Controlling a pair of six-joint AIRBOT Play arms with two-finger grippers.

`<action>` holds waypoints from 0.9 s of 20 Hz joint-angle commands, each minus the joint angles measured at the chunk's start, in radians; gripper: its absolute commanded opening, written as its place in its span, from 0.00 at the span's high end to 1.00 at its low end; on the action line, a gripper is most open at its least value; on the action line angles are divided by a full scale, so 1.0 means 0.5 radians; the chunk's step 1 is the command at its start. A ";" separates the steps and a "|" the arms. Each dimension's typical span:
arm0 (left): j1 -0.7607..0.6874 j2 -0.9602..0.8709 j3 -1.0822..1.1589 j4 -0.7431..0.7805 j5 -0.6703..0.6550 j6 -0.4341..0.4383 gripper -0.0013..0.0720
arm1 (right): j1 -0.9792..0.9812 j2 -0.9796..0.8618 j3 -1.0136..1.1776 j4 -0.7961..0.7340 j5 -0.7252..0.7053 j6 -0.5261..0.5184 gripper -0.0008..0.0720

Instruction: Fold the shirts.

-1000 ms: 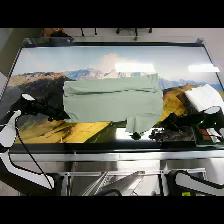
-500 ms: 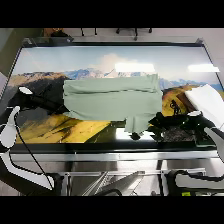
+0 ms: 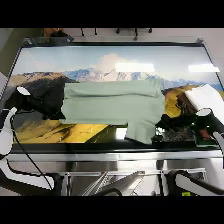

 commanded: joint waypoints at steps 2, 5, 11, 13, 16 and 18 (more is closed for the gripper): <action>0.003 0.310 -0.407 0.440 -0.064 -0.120 0.96 | -0.007 0.482 -0.124 -0.583 0.397 0.410 0.96; 0.001 0.455 -0.652 0.438 -0.056 -0.119 0.96 | -0.007 0.694 -0.161 -0.575 0.352 0.391 0.96; -0.002 0.596 -0.478 0.278 -0.034 -0.119 0.96 | -0.007 0.614 0.104 -0.066 -0.061 0.011 0.96; -0.002 0.565 -0.280 0.097 0.021 -0.118 0.96 | 0.006 0.407 0.256 0.214 -0.195 -0.182 0.96; -0.009 0.394 0.034 -0.032 0.083 -0.118 0.96 | 0.095 -0.028 0.523 0.365 -0.379 -0.360 0.96; -0.049 0.217 0.201 -0.028 0.127 -0.117 0.96 | 0.167 -0.344 0.703 0.365 -0.484 -0.446 0.96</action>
